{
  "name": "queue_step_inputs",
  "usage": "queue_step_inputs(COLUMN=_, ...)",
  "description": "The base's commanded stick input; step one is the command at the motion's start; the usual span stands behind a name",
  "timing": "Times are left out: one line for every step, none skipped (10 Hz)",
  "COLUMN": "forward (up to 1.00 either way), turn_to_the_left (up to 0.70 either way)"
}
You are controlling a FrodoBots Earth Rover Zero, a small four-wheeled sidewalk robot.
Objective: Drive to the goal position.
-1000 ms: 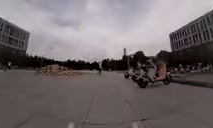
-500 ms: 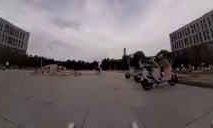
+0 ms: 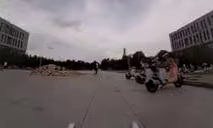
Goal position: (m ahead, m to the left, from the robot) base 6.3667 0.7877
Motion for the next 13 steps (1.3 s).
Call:
queue_step_inputs(forward=0.70, turn_to_the_left=0.00)
queue_step_inputs(forward=0.70, turn_to_the_left=0.00)
queue_step_inputs(forward=0.70, turn_to_the_left=0.00)
queue_step_inputs(forward=0.70, turn_to_the_left=0.00)
queue_step_inputs(forward=0.70, turn_to_the_left=0.00)
queue_step_inputs(forward=0.70, turn_to_the_left=0.00)
queue_step_inputs(forward=0.70, turn_to_the_left=0.00)
queue_step_inputs(forward=0.70, turn_to_the_left=0.00)
queue_step_inputs(forward=0.70, turn_to_the_left=0.00)
queue_step_inputs(forward=0.70, turn_to_the_left=0.00)
queue_step_inputs(forward=0.70, turn_to_the_left=0.00)
queue_step_inputs(forward=0.70, turn_to_the_left=0.00)
queue_step_inputs(forward=0.70, turn_to_the_left=0.00)
